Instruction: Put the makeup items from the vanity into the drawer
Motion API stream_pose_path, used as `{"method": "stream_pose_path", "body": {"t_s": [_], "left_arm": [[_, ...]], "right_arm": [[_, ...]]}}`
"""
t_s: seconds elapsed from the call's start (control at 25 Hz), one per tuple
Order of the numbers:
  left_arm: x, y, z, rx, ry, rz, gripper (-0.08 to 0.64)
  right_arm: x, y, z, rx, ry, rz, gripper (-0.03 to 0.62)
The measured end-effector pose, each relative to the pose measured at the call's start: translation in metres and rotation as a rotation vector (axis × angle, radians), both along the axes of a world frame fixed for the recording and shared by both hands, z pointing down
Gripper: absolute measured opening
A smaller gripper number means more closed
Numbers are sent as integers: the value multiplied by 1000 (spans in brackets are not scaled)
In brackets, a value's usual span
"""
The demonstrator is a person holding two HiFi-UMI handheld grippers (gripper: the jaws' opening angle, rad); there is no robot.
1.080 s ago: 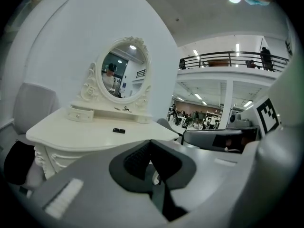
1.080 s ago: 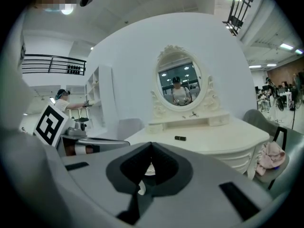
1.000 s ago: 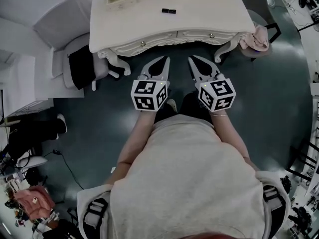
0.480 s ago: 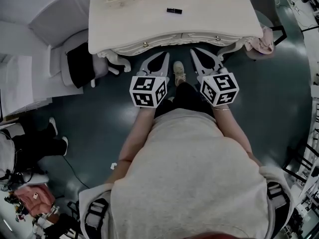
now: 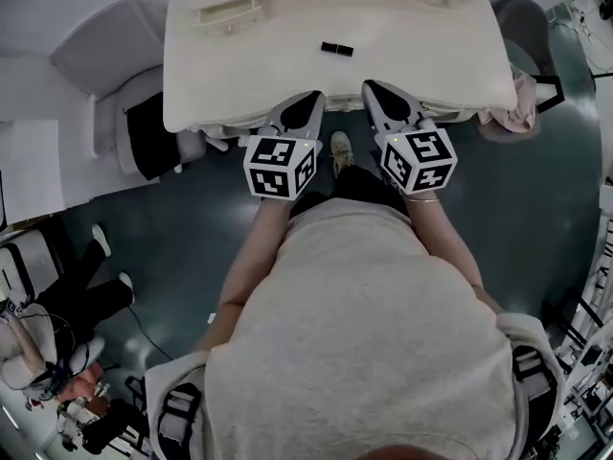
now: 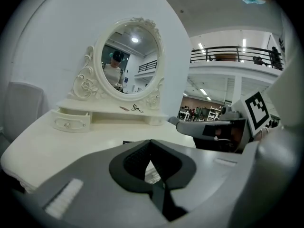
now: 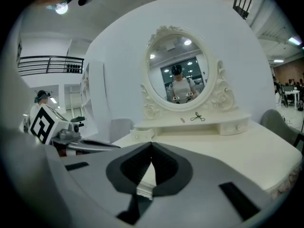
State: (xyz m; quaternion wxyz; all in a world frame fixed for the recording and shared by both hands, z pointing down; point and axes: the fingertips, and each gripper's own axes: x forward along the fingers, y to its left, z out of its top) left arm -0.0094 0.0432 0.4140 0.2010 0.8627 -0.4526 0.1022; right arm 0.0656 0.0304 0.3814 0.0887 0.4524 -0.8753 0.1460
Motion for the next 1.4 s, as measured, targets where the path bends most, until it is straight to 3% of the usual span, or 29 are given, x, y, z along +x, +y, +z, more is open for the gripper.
{"method": "stream_pose_path", "body": {"t_s": [0.4,0.64,1.08,1.4], "left_arm": [[15,-108,-8,19,-31,-66,9],[31,-136,1,-5,-25,-64,9],[40,-156,15,-65,-40,-14,9],[36,-156,24,-81,-92,45,9]], "right_arm": [[10,-98,-9,0,-37,-126,8],[16,-127,3,-33,-26,-179,8],[37,-139,16,-71,-48,-126,8],[33,-138,21,-92,-51,-94,8]]}}
